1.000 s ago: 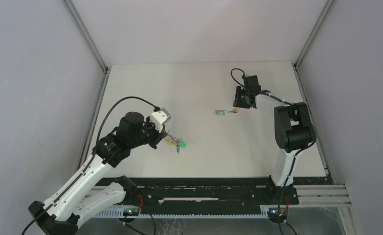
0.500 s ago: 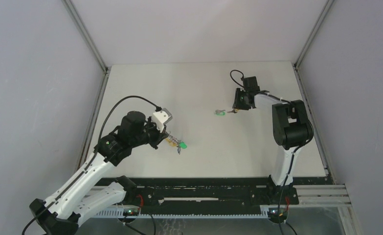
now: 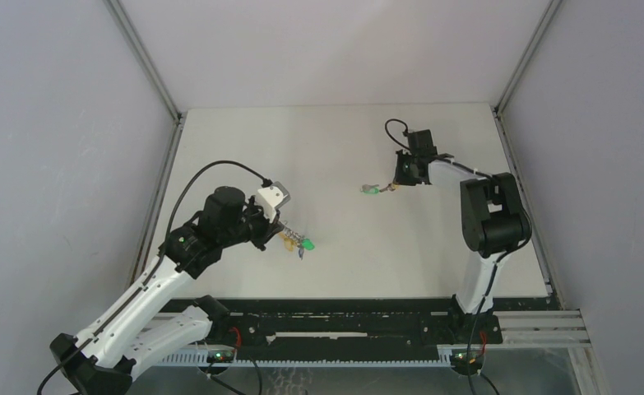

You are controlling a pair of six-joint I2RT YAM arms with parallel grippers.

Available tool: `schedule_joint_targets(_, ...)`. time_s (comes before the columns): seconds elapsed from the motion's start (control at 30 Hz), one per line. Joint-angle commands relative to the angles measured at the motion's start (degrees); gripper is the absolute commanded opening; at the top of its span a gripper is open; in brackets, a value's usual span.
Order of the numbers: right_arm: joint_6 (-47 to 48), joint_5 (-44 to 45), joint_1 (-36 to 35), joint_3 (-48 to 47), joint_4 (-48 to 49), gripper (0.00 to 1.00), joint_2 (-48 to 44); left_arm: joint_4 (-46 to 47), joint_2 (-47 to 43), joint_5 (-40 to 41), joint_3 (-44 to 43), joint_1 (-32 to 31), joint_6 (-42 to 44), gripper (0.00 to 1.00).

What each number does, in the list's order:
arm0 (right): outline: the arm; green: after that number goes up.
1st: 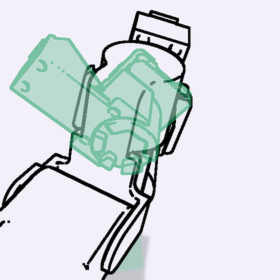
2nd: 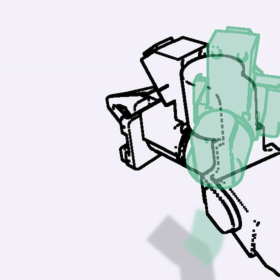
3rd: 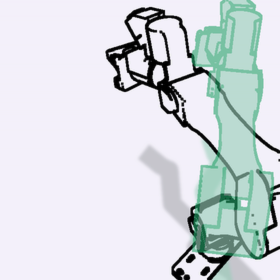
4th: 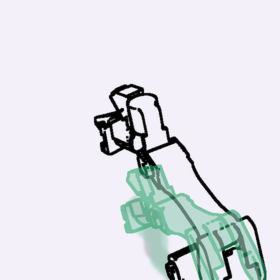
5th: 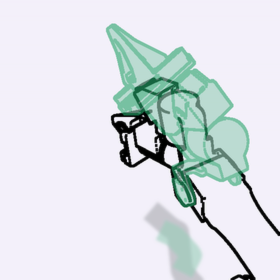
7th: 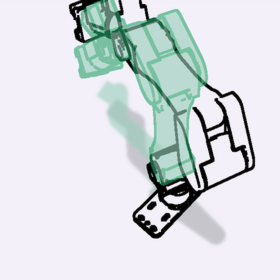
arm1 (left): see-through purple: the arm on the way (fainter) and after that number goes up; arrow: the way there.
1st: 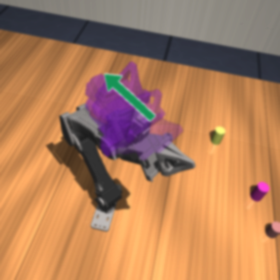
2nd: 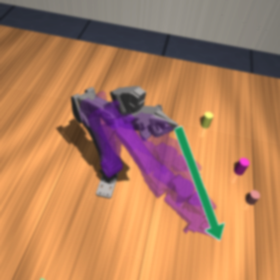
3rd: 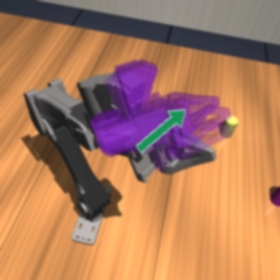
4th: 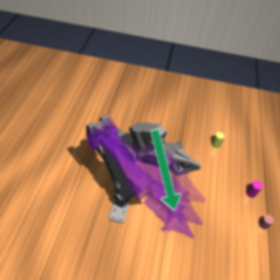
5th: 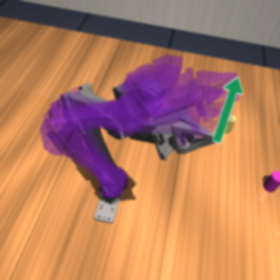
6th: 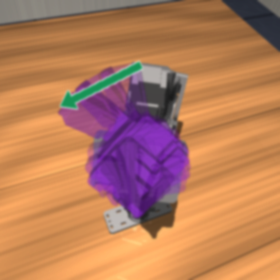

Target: Put the keys on the keyring

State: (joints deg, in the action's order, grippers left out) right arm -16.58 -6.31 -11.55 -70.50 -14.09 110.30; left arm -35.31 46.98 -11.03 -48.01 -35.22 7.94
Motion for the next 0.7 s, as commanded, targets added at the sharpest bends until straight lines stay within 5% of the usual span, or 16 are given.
schedule_joint_targets(0.0,2.2,0.4,-2.6,3.5,1.8,0.00,-8.4,1.9,-1.1,-1.3,-2.2,0.4,-1.0,0.00)
schedule_joint_targets(0.43,10.1,-3.8,-16.7,28.2,21.9,0.00,-30.9,1.4,-3.2,-2.2,-2.5,0.4,-2.1,0.00)
schedule_joint_targets(0.67,7.6,-6.6,-25.1,34.1,30.6,0.00,-31.3,1.5,-6.0,-1.5,-2.0,0.4,-2.9,0.00)
